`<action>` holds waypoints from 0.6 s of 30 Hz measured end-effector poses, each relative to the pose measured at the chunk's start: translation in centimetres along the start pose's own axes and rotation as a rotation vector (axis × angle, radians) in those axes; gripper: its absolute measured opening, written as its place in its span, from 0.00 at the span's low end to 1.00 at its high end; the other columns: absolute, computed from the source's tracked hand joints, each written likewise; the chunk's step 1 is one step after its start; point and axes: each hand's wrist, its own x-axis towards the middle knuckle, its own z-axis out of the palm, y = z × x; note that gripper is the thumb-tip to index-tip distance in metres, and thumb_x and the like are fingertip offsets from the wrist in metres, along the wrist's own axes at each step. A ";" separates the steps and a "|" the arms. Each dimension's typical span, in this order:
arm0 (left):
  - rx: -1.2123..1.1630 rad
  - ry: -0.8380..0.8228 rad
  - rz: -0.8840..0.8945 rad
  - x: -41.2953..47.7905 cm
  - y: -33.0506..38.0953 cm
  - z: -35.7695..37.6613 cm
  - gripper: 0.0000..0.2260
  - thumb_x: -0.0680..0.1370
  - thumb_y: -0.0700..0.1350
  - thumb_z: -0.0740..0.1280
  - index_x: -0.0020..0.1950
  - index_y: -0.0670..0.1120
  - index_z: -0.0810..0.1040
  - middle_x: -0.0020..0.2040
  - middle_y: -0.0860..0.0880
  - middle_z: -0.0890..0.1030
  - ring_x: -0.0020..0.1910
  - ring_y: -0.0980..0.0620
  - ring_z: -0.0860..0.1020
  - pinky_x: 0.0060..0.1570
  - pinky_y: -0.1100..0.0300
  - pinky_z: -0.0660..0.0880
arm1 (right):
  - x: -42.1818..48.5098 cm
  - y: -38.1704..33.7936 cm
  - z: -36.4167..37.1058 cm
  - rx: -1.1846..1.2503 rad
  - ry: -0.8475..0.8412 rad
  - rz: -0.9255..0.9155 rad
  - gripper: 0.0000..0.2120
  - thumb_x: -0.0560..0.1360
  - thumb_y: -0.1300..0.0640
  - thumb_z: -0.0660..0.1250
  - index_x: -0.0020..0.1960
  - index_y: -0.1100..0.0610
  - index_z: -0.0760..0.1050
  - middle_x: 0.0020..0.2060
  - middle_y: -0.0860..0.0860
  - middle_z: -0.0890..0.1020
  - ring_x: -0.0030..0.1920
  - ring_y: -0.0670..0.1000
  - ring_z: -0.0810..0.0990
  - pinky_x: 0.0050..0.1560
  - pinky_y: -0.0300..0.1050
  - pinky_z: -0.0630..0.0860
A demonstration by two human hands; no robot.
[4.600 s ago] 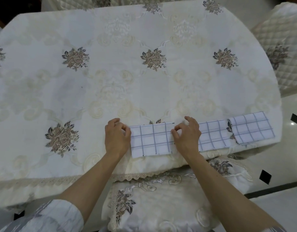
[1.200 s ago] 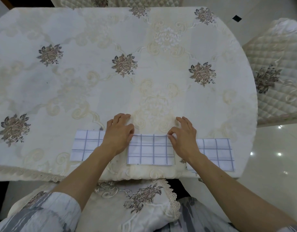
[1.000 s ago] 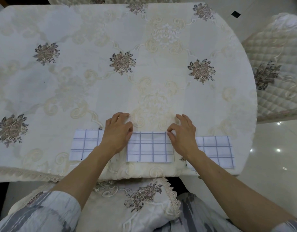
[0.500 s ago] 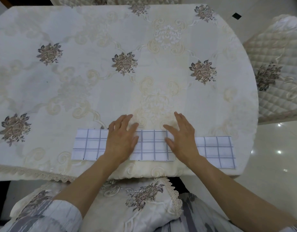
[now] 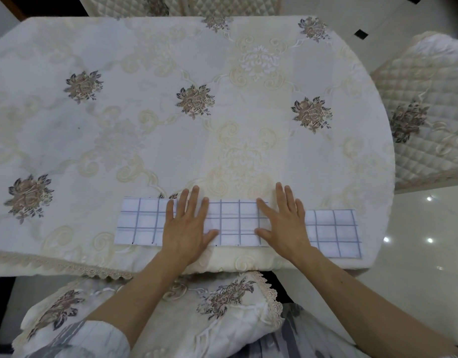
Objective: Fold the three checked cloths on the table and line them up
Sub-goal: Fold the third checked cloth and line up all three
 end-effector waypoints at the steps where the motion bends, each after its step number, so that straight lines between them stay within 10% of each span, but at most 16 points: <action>1: 0.001 -0.012 -0.004 0.0 0.1 -0.2 0.38 0.77 0.68 0.55 0.80 0.49 0.53 0.81 0.44 0.42 0.80 0.42 0.43 0.75 0.39 0.45 | -0.2 0.1 -0.3 0.013 -0.002 0.012 0.36 0.73 0.39 0.68 0.76 0.45 0.59 0.78 0.58 0.39 0.78 0.59 0.36 0.75 0.60 0.43; 18: -0.236 0.264 0.178 2.3 10.2 -5.0 0.27 0.75 0.63 0.59 0.63 0.45 0.79 0.75 0.41 0.67 0.75 0.40 0.62 0.69 0.41 0.62 | -5.3 8.9 -5.7 0.207 0.177 0.257 0.23 0.78 0.50 0.67 0.72 0.50 0.69 0.78 0.56 0.54 0.79 0.56 0.49 0.74 0.55 0.52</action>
